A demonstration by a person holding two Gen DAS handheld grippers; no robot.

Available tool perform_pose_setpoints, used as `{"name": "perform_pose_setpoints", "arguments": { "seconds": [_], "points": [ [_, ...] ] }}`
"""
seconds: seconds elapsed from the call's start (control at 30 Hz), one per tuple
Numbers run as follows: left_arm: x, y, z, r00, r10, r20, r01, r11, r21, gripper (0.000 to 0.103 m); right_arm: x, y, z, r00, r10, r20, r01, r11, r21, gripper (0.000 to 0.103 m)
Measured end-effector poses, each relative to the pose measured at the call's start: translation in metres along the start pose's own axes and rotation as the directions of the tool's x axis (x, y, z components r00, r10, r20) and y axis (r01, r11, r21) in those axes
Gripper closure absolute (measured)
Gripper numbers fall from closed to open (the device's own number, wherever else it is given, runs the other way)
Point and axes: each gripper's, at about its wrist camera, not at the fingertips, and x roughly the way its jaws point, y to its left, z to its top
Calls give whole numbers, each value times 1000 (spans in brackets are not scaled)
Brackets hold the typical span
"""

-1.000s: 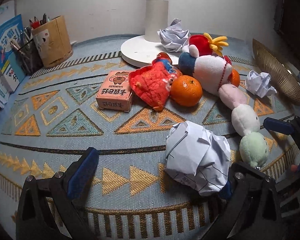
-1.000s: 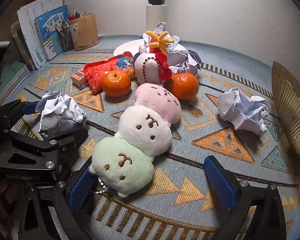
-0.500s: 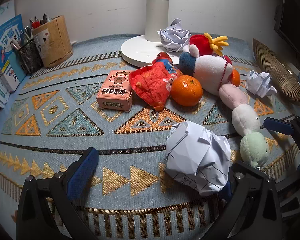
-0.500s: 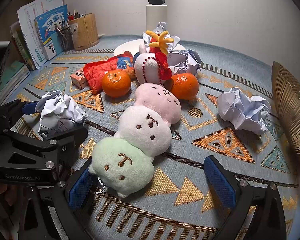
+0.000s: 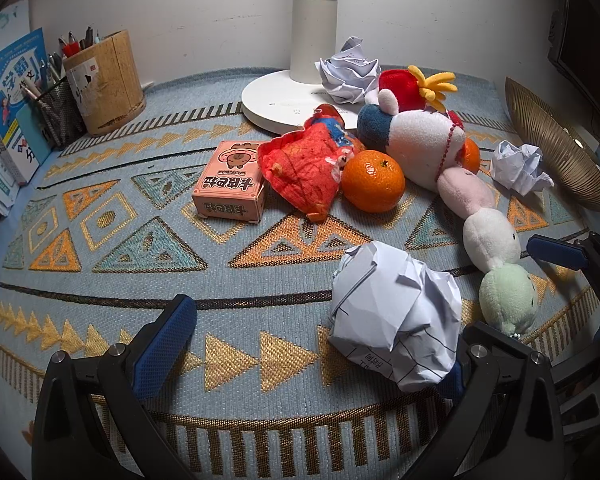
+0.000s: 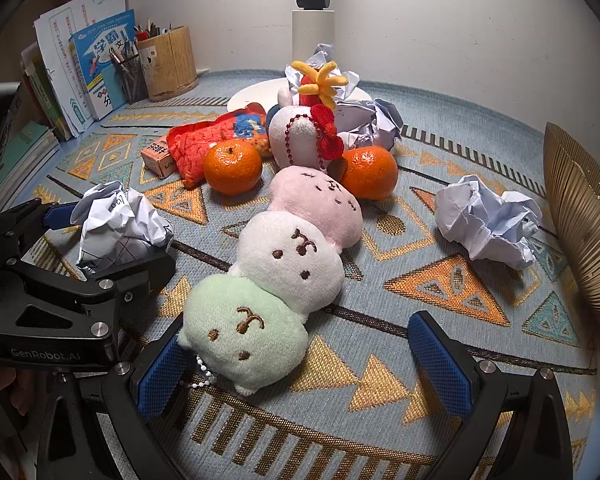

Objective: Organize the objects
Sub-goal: 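Grasp a paper ball with the left tool while the right tool grasps the pink-white-green plush chain, then lift the paper ball and plush chain over to the brown bowl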

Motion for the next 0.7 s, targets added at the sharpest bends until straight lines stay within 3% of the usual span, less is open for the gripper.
{"name": "perform_pose_setpoints", "arguments": {
  "seconds": [0.5,0.57,0.6,0.63,0.67,0.7],
  "points": [
    [1,0,0,1000,-1,0,1,1000,2,1,0,1,0,1000,2,1,-2,1000,0,0],
    [0,0,0,1000,-3,2,3,1000,3,3,-2,2,1,1000,8,7,-8,1000,-6,7],
    [-4,-1,-1,1000,-14,21,14,1000,10,24,-5,4,1,1000,14,24,-14,1000,-18,38],
    [-7,-3,-1,999,-28,46,27,999,27,43,-11,8,0,998,30,56,-28,999,-37,63],
    [-11,-6,-3,997,-51,59,48,998,49,74,-14,12,-2,998,25,64,-22,998,-51,63],
    [-11,-10,-3,997,-47,61,43,997,64,72,-15,14,-4,998,24,62,-20,998,-61,63]
  ]
}}
